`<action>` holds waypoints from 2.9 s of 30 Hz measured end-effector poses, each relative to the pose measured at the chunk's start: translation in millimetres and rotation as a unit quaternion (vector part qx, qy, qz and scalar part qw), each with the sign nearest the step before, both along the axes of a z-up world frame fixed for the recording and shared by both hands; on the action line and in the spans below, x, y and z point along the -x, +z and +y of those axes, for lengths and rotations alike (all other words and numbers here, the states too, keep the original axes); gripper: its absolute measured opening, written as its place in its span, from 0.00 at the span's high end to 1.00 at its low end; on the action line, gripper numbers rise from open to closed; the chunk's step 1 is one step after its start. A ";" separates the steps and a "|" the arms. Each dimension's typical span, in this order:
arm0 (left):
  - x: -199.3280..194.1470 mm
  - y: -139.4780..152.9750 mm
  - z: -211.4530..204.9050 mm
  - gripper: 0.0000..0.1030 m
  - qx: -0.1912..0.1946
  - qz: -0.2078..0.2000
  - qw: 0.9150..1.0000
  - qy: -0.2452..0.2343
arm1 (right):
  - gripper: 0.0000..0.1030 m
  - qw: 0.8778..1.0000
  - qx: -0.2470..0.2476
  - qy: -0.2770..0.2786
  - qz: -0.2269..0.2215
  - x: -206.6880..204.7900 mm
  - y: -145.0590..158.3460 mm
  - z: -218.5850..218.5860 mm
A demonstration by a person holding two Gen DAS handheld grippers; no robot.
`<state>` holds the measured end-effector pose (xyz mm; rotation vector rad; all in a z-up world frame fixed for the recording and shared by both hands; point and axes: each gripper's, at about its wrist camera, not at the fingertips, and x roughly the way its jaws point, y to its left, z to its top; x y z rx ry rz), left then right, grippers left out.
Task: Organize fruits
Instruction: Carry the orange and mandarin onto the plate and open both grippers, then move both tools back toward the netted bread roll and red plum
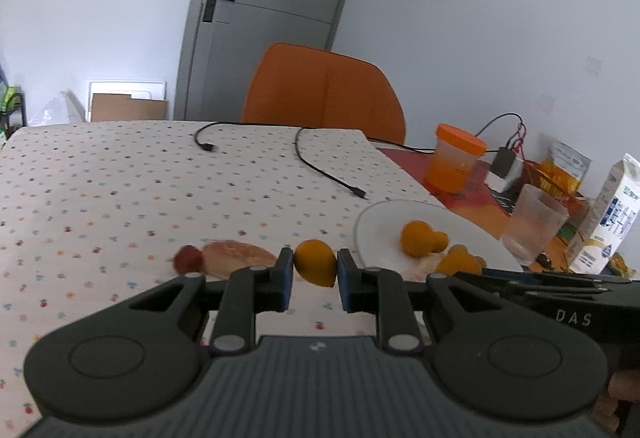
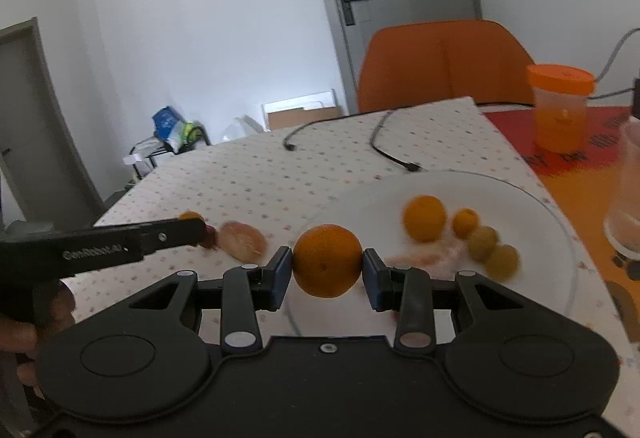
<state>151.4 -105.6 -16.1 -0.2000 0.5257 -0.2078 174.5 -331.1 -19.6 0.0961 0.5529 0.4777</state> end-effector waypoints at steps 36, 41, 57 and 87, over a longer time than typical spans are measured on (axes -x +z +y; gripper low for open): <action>-4.0 0.9 -49.2 0.64 -0.027 0.023 0.999 -0.032 | 0.58 0.995 -0.052 -0.082 0.004 14.3 -18.6 -84.0; 2.0 4.5 -28.6 0.47 -0.022 0.020 1.000 -0.002 | 0.55 0.996 -0.047 -0.073 0.002 14.3 -14.9 -72.0; 19.0 14.0 30.8 0.14 -0.020 0.010 0.996 0.082 | 0.38 0.999 -0.033 -0.033 -0.004 12.2 -3.7 -26.7; 26.1 -9.1 95.6 0.04 0.010 0.033 0.991 0.126 | 0.00 0.999 -0.005 0.037 -0.012 -5.0 4.7 40.3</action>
